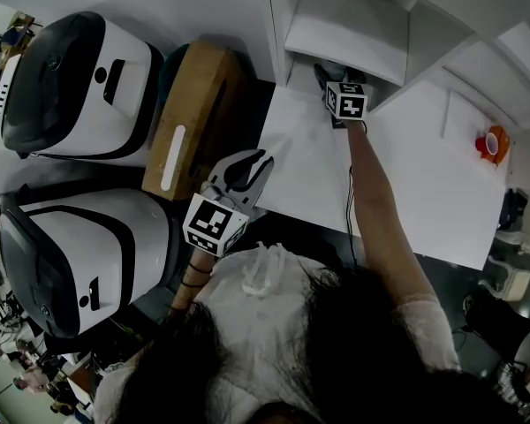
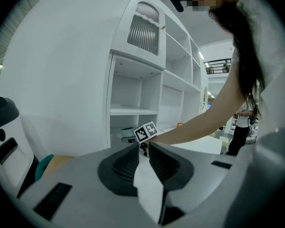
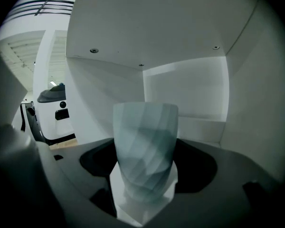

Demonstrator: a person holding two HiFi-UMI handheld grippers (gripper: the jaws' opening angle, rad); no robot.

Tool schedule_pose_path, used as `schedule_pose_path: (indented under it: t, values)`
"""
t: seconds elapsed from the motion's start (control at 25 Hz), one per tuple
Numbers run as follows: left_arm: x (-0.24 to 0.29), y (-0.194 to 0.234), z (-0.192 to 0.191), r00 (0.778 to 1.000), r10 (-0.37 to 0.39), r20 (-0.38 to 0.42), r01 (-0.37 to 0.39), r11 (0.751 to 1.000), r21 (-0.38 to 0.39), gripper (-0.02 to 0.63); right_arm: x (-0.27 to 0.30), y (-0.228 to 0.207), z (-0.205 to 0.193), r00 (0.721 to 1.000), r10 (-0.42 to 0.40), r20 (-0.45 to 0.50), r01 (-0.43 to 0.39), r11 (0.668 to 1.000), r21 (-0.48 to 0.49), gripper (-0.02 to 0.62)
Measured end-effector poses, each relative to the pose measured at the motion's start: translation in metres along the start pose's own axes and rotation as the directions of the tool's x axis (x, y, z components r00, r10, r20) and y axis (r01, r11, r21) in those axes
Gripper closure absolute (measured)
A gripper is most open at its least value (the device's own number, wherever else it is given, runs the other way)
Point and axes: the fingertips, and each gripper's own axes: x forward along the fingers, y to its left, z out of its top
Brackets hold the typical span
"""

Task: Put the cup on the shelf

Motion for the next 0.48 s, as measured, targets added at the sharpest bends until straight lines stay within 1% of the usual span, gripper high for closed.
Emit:
schedule_pose_path:
  t: [0.2, 0.48]
  values:
    - [-0.001, 0.001, -0.002, 1.0, 0.005, 0.001, -0.005, 1.0, -0.007, 0.531, -0.01, 0.001, -0.005, 1.0, -0.012, 0.013, 0.012, 1.0, 0.018, 0.256]
    - [0.003, -0.005, -0.001, 1.0, -0.006, 0.007, 0.006, 1.0, -0.011, 0.531, -0.018, 0.004, -0.015, 1.0, -0.007, -0.015, 0.006, 1.0, -0.025, 0.256]
